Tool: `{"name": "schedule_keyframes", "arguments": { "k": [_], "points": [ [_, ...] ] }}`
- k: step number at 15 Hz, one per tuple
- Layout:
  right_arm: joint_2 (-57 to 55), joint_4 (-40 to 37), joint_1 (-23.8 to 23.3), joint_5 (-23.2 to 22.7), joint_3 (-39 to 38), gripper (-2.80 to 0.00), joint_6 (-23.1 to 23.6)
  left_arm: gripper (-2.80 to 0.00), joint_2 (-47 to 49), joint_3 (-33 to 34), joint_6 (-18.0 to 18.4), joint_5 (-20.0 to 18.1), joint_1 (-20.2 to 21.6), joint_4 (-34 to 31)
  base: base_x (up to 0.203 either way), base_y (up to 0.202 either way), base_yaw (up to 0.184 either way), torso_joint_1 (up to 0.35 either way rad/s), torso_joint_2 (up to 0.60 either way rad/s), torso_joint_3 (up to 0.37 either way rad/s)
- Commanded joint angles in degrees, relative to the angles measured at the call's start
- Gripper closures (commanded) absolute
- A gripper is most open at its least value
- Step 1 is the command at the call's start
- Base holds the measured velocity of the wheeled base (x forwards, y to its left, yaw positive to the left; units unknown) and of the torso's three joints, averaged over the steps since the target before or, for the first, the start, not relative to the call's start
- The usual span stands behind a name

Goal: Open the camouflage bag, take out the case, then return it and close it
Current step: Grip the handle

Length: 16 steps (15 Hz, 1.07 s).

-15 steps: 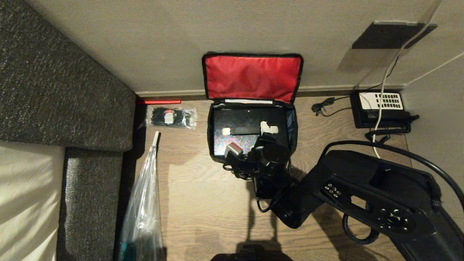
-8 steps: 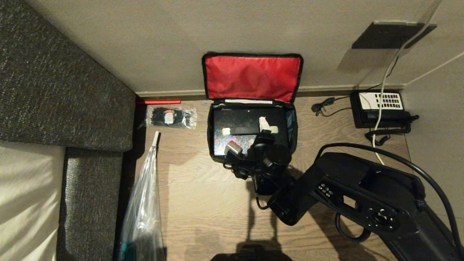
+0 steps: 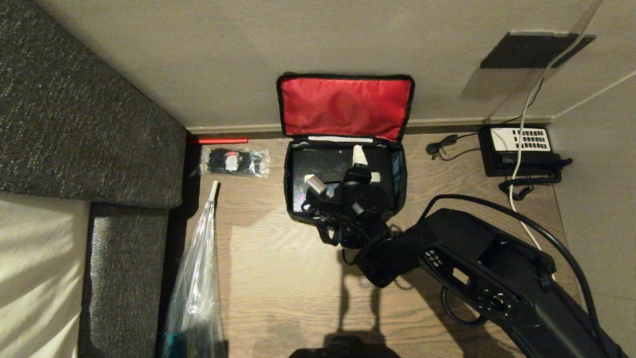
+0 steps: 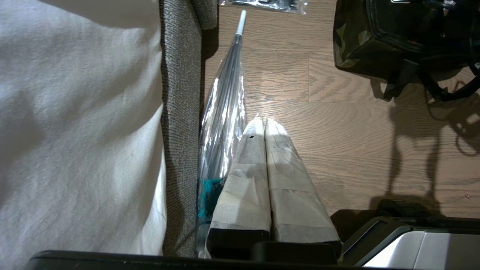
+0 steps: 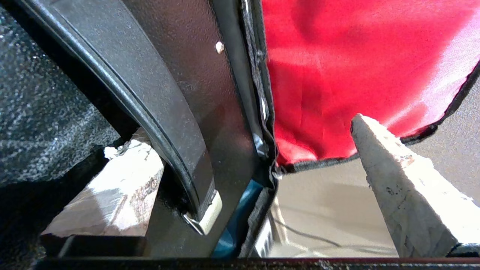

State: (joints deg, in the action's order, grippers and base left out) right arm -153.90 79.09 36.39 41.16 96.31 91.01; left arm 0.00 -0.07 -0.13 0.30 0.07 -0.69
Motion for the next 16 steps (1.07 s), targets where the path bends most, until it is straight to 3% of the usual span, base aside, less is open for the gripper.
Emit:
{"name": "schedule_keyframes", "arguments": {
  "k": [1,11,16],
  "points": [
    [-2.95,-1.59,-0.60,1.91,2.64,-2.80,0.57,0.00,-0.18,-0.01,0.04,0.05,0.01,-0.01,0.000,0.000,0.000,0.000,0.00,0.000],
    [-4.30,2.77,-0.45,3.50,4.23,-2.80,0.71,0.00,-0.18,0.07,-0.05,0.05,0.01,-0.01,0.000,0.000,0.000,0.000,0.00,0.000],
    [-6.62,2.19,-2.14,3.69,11.74,-2.80,4.15,0.00,-0.18,-0.01,-0.05,0.05,0.01,-0.01,0.000,0.000,0.000,0.000,0.00,0.000]
  ]
}}
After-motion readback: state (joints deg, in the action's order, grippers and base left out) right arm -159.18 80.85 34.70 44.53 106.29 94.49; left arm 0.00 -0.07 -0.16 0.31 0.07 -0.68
